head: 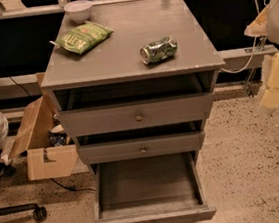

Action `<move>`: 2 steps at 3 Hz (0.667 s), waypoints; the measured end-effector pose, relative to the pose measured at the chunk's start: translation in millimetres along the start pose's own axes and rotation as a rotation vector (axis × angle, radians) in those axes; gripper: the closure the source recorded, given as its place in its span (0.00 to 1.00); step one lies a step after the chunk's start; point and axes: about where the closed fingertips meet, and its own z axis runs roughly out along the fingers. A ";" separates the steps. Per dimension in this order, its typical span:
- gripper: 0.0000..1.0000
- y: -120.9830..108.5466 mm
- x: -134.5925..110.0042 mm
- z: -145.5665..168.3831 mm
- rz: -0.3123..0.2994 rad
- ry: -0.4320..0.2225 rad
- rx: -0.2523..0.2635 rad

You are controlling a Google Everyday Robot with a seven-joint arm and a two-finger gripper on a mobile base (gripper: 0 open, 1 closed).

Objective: Place green can into bottom drawer

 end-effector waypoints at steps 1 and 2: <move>0.00 -0.1 0.0 0.1 0.000 0.000 0.000; 0.00 -42.2 -13.6 32.4 -0.016 -0.080 0.034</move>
Offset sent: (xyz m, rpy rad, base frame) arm 0.0921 0.0066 -0.0308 0.1176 -0.0936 0.0600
